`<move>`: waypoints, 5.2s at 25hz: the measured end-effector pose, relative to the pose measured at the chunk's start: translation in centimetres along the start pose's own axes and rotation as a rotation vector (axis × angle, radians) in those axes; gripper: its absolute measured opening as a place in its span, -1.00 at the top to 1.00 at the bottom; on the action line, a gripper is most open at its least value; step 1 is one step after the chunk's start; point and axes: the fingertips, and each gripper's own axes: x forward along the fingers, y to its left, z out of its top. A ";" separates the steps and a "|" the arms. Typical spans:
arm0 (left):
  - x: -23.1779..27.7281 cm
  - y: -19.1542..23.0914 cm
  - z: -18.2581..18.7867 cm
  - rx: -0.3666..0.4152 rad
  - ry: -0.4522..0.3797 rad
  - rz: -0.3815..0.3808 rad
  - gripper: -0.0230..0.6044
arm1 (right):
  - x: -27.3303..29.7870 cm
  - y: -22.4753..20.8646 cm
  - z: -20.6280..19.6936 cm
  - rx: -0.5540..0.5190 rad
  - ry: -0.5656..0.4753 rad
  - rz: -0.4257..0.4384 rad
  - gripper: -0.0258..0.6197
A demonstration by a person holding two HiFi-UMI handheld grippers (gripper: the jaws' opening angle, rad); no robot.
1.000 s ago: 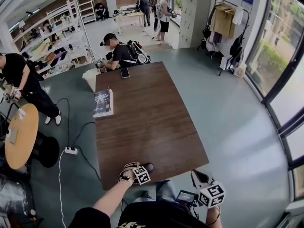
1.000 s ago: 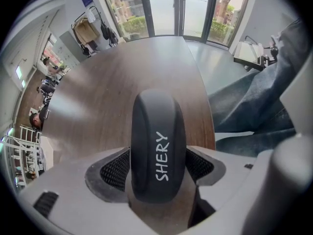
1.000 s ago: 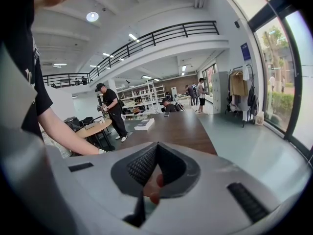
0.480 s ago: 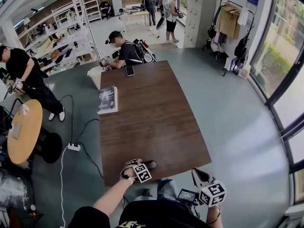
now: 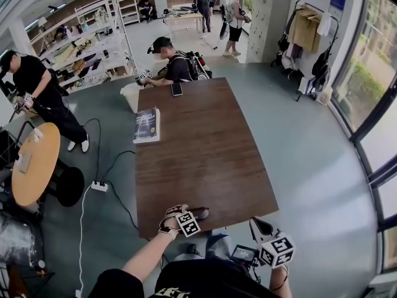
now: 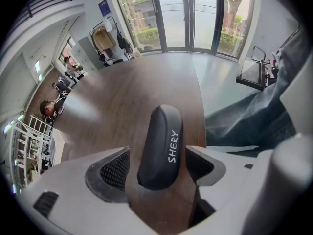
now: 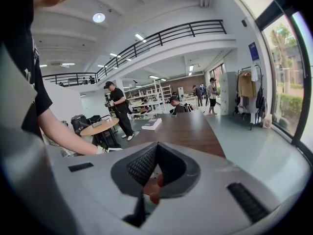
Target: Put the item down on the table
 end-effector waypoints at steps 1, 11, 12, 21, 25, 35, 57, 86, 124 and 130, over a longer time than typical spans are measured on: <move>-0.2 -0.1 0.0 -0.002 -0.006 0.008 -0.17 | 0.0 0.2 0.0 -0.002 -0.002 0.003 0.97; -9.2 2.7 3.9 -0.251 -0.306 0.114 -0.16 | 0.7 2.1 0.3 -0.030 -0.002 0.044 0.97; -10.3 3.0 4.2 -0.287 -0.341 0.118 -0.16 | 0.9 2.5 0.4 -0.036 -0.001 0.053 0.97; -17.1 4.8 4.1 -0.519 -0.599 0.126 0.44 | 2.5 4.7 1.3 -0.076 -0.002 0.094 0.97; -19.9 5.2 3.7 -0.593 -0.708 0.153 0.77 | 2.7 5.4 1.2 -0.082 0.000 0.095 0.97; -26.1 5.5 2.5 -0.703 -0.892 0.141 0.91 | 2.9 7.6 1.0 -0.086 -0.010 0.100 0.97; -30.0 4.1 -1.6 -0.841 -1.003 0.128 0.91 | 4.4 12.4 0.6 -0.121 0.007 0.151 0.97; -32.9 1.0 -0.5 -0.850 -1.060 0.121 0.91 | 3.3 14.6 0.9 -0.173 0.007 0.217 0.97; -35.2 -20.9 4.7 -0.769 -0.982 0.050 0.91 | -12.3 14.5 -8.9 -0.107 -0.032 0.263 0.97; -35.0 -21.6 4.6 -0.756 -0.990 0.039 0.91 | -12.7 15.1 -9.8 -0.099 -0.039 0.256 0.97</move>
